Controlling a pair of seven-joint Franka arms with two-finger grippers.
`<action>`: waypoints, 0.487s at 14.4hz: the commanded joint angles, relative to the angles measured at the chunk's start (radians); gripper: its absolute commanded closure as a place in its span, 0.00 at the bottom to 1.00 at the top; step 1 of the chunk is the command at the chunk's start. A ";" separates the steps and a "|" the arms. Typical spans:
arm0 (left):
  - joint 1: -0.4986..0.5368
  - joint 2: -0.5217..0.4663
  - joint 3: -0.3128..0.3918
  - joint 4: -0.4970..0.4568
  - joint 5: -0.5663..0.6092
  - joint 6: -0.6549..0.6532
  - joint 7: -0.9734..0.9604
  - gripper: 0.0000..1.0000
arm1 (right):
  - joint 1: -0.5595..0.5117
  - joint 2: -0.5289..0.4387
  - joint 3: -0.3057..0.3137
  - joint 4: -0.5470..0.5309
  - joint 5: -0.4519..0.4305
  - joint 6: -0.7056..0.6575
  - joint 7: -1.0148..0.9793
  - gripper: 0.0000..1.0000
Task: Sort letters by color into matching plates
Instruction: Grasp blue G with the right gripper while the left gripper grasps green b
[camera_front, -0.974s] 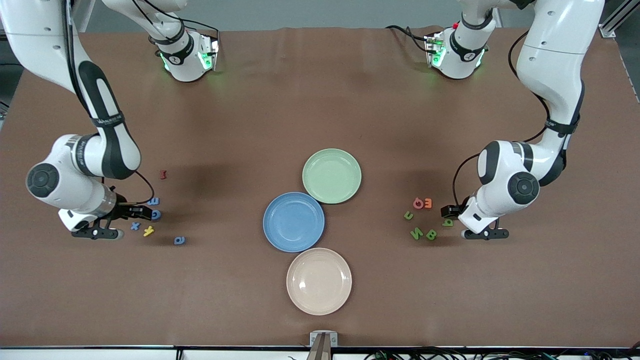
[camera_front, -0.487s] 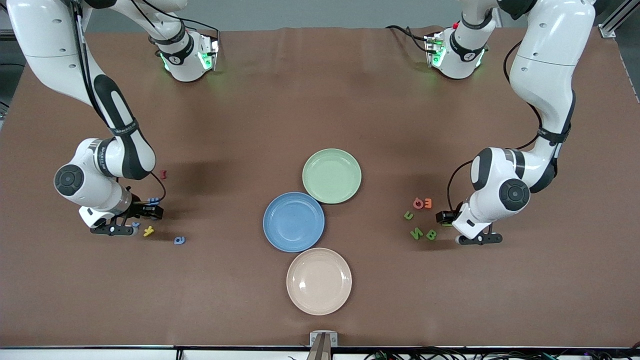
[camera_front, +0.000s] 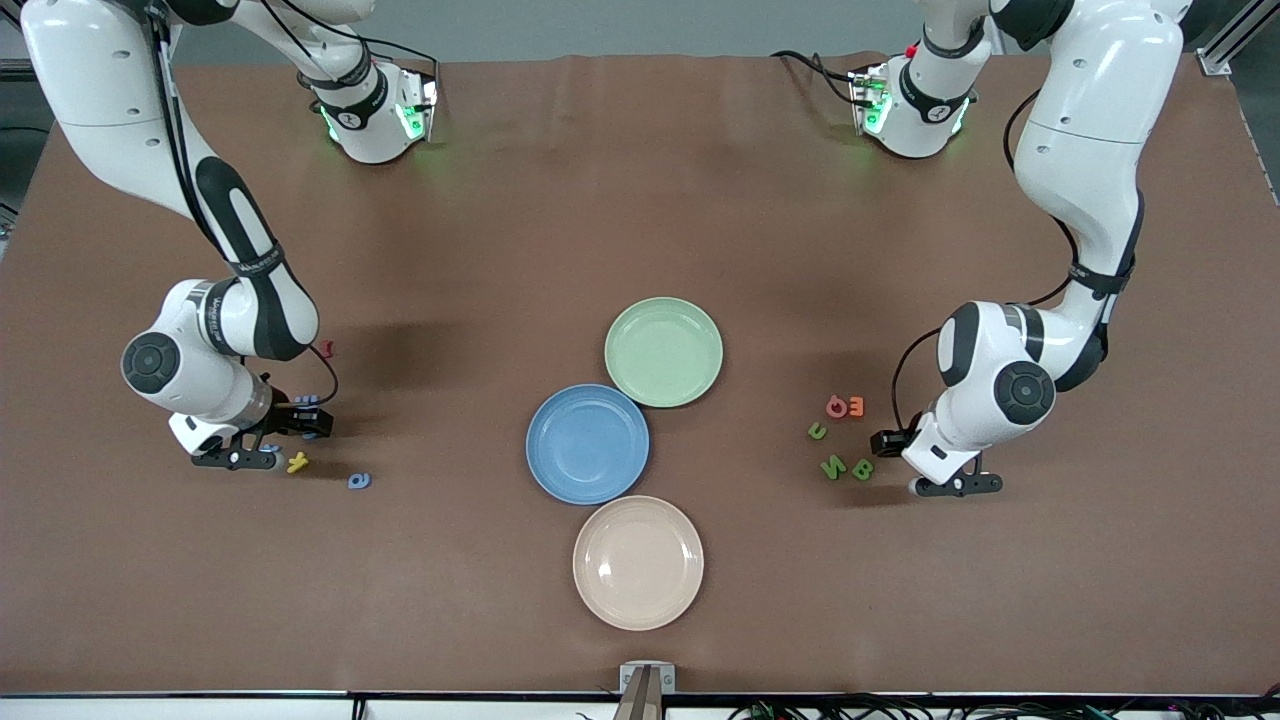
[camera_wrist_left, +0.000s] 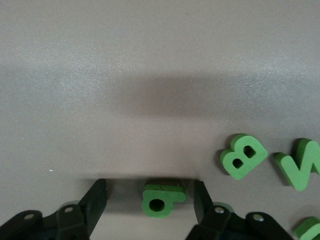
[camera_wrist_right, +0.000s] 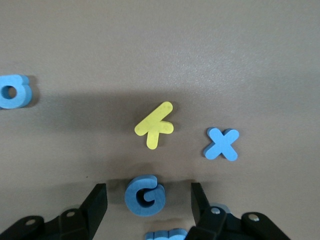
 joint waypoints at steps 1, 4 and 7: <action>-0.009 0.012 0.005 0.017 -0.001 0.009 -0.019 0.31 | 0.000 0.002 0.007 -0.005 0.016 0.014 -0.007 0.27; -0.009 0.012 0.005 0.017 -0.001 0.010 -0.017 0.54 | 0.005 0.002 0.007 -0.005 0.018 0.013 -0.009 0.32; -0.018 0.012 0.005 0.023 -0.002 0.010 -0.018 0.68 | 0.006 0.000 0.007 -0.008 0.018 0.011 -0.007 0.39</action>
